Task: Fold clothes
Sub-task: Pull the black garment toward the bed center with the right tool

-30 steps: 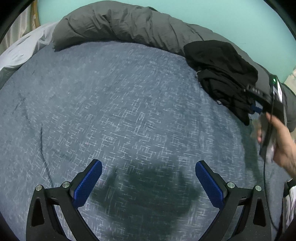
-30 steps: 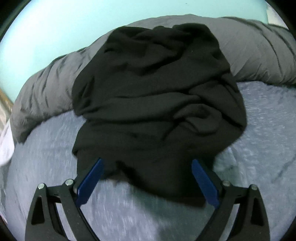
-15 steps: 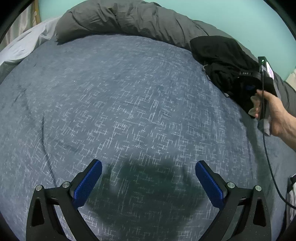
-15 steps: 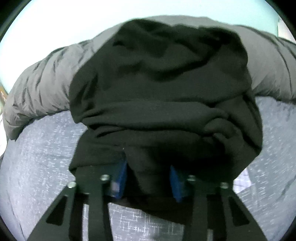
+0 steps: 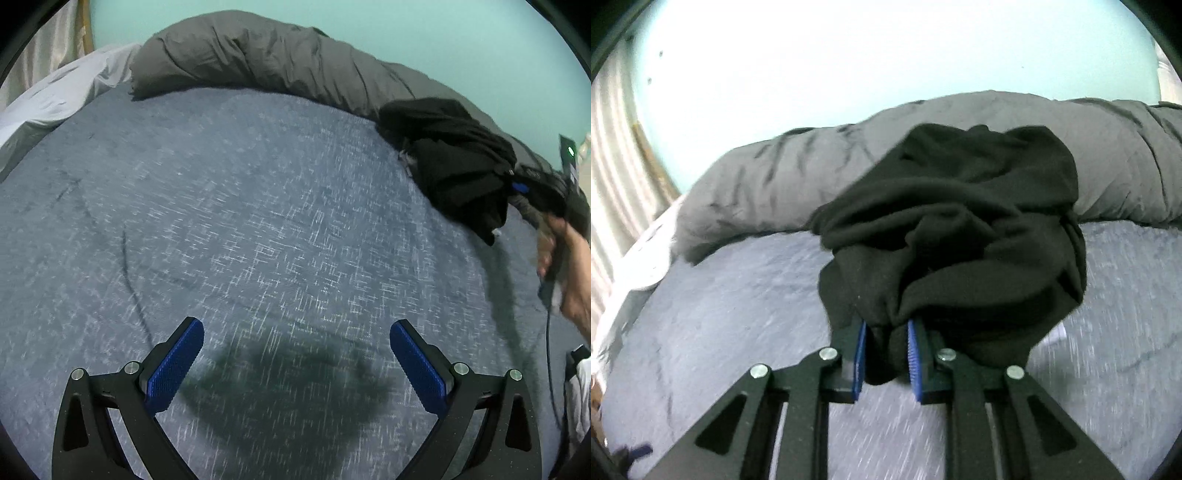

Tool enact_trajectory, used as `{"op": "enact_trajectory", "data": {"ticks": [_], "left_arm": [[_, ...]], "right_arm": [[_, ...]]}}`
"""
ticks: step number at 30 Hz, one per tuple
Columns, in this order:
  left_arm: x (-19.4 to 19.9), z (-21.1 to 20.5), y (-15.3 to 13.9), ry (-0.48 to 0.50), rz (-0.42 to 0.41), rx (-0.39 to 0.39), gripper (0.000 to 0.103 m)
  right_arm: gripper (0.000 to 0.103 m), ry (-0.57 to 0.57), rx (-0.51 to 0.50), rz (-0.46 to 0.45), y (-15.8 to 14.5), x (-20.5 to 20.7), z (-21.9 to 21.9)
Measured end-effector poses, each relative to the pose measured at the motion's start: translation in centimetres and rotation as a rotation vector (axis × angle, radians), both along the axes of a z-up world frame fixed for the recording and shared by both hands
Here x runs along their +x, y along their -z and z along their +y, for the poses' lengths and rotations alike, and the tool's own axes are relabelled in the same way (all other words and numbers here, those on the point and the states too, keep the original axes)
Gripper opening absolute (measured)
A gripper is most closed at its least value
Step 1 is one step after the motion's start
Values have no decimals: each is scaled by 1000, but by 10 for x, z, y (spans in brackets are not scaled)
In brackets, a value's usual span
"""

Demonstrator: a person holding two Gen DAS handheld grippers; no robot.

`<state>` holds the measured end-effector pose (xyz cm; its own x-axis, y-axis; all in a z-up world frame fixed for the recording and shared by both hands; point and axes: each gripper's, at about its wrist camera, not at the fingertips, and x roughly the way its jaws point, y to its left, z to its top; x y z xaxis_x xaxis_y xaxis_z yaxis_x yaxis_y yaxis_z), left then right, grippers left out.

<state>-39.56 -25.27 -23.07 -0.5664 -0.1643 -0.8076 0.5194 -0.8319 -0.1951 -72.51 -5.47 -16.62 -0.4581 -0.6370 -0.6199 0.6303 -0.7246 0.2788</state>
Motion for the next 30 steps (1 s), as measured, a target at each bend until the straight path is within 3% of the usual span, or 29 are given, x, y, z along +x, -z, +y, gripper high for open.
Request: {"op": "enact_trajectory", "data": {"ticks": [7, 15, 22, 30], "left_arm": [[51, 18, -15, -7, 47, -18, 103], [119, 48, 1, -16, 80, -4, 103], [166, 69, 16, -11, 123, -10, 103], [212, 90, 18, 11, 171, -21, 103]], "right_arm": [[17, -72, -88, -16, -12, 110, 46], [16, -128, -142, -17, 1, 218, 93], [16, -191, -142, 17, 18, 287, 110], [16, -229, -166, 45, 9, 360, 138]]}}
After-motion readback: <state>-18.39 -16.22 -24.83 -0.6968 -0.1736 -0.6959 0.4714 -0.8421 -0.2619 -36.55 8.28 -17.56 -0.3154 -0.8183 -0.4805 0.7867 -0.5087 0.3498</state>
